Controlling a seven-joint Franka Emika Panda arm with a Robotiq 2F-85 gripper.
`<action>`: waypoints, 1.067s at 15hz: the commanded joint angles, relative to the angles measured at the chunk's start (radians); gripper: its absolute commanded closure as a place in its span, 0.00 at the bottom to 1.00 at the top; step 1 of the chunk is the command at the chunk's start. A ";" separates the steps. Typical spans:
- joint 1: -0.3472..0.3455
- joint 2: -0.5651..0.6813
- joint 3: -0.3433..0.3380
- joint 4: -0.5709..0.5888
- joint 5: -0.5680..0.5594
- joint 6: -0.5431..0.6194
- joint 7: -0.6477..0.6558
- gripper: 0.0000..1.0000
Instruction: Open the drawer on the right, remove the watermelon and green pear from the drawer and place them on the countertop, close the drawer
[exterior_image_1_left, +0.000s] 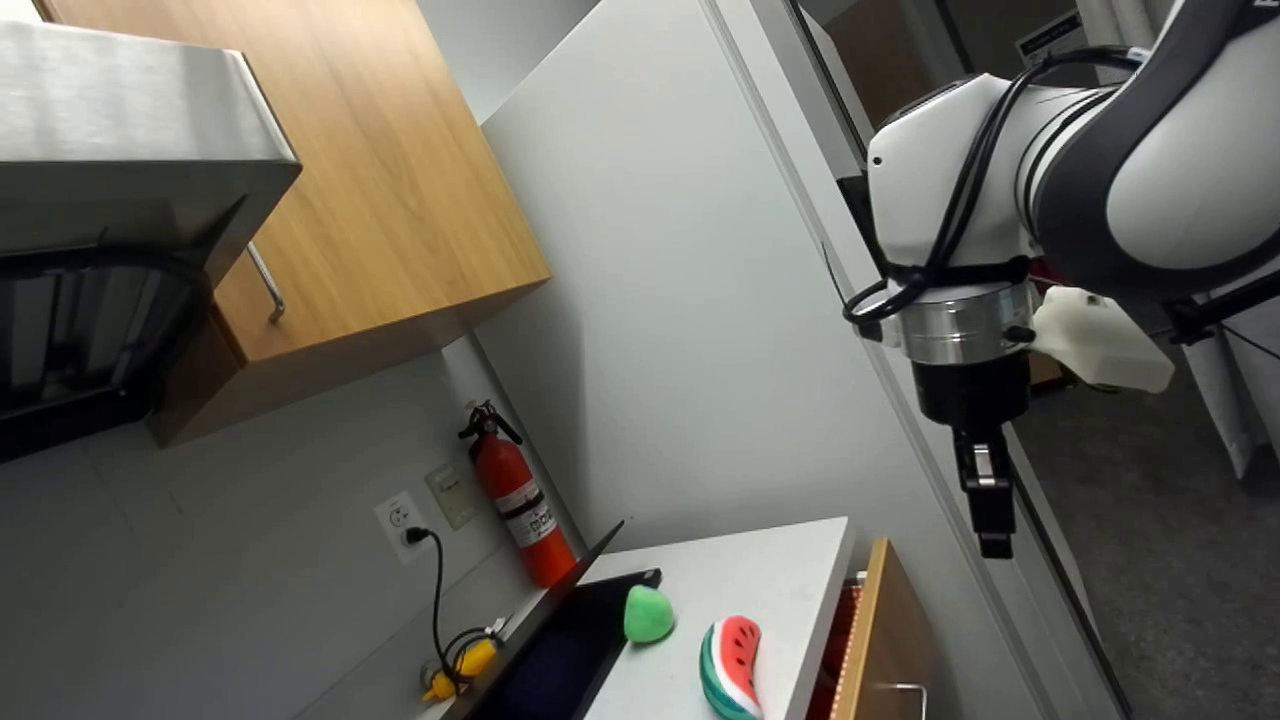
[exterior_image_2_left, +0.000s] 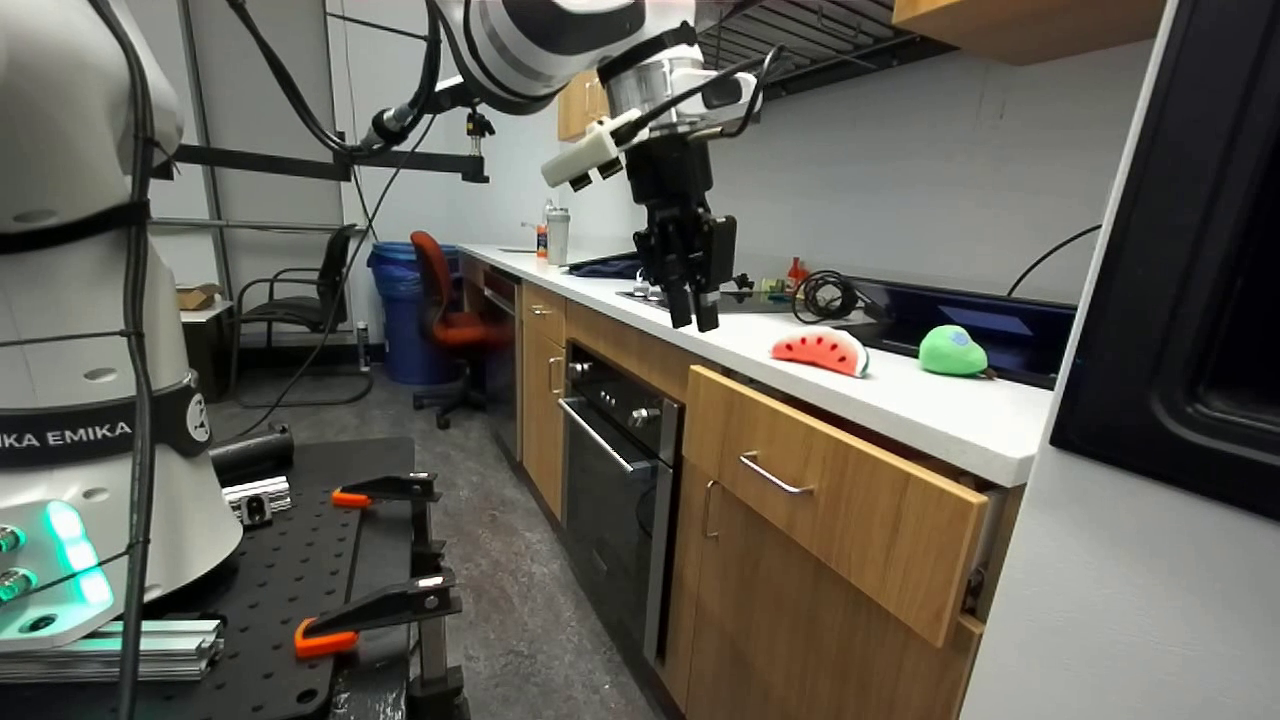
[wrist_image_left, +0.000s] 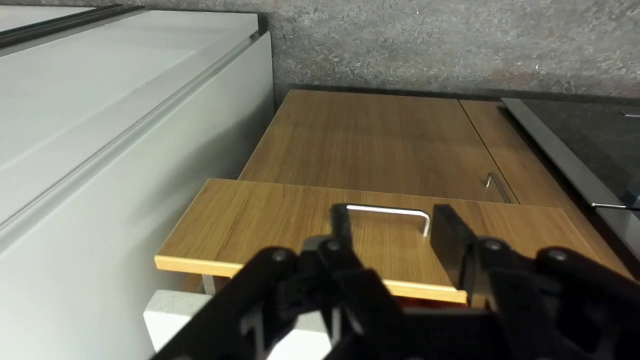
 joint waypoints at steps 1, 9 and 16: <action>-0.006 -0.095 0.017 -0.070 0.018 0.000 -0.022 0.21; -0.004 -0.152 0.025 -0.078 0.022 -0.024 -0.034 0.00; -0.007 -0.178 0.027 -0.081 0.019 -0.030 -0.035 0.00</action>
